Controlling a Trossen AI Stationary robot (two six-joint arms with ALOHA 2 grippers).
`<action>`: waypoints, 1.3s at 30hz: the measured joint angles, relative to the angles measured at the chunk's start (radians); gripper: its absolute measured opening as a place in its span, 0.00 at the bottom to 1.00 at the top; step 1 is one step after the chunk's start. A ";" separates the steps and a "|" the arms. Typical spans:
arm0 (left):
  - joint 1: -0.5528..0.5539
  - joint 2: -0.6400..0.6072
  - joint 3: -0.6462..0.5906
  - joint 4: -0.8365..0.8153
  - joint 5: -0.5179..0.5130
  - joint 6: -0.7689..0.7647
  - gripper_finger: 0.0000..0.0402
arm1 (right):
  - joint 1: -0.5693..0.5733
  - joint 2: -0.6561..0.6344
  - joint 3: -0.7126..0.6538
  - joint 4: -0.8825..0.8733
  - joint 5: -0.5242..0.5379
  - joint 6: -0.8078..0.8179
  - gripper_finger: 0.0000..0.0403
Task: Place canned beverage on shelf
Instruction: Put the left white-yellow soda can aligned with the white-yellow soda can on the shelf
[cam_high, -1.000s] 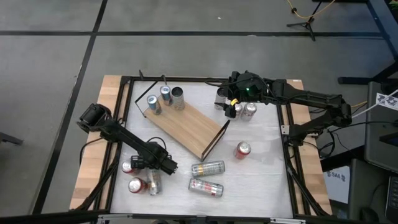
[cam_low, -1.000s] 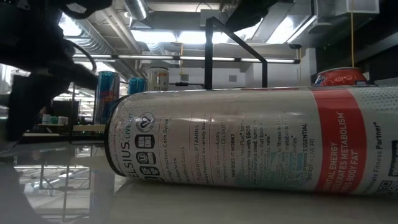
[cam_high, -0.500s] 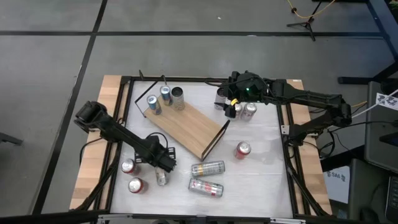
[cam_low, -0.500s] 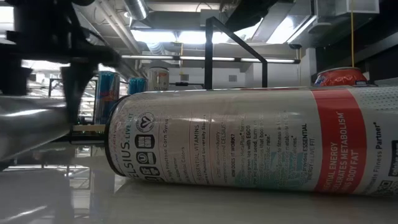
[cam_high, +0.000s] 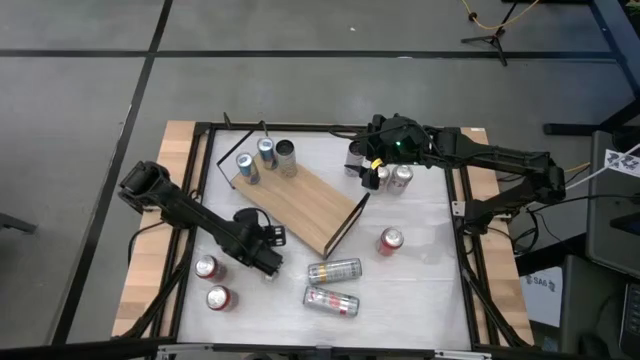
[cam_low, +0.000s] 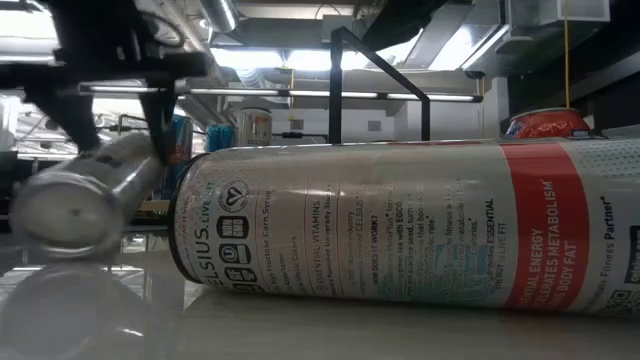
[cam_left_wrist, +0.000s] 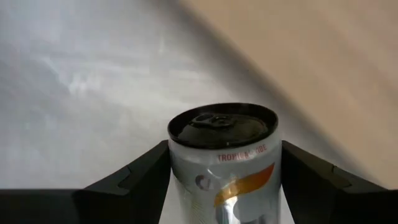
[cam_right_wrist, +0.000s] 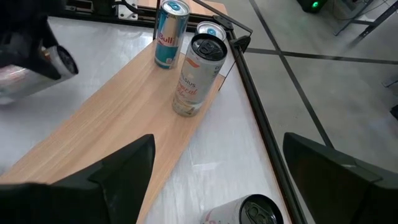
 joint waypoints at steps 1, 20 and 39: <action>0.003 0.000 0.020 -0.035 -0.013 0.000 0.62 | 0.000 0.000 0.000 0.000 0.000 0.000 0.87; 0.201 -0.002 0.306 -0.359 -0.440 0.215 0.62 | 0.000 0.000 0.000 -0.001 0.000 0.000 0.87; 0.363 0.052 0.306 -0.281 -0.631 0.456 0.62 | 0.000 0.000 0.000 -0.001 0.000 0.000 0.87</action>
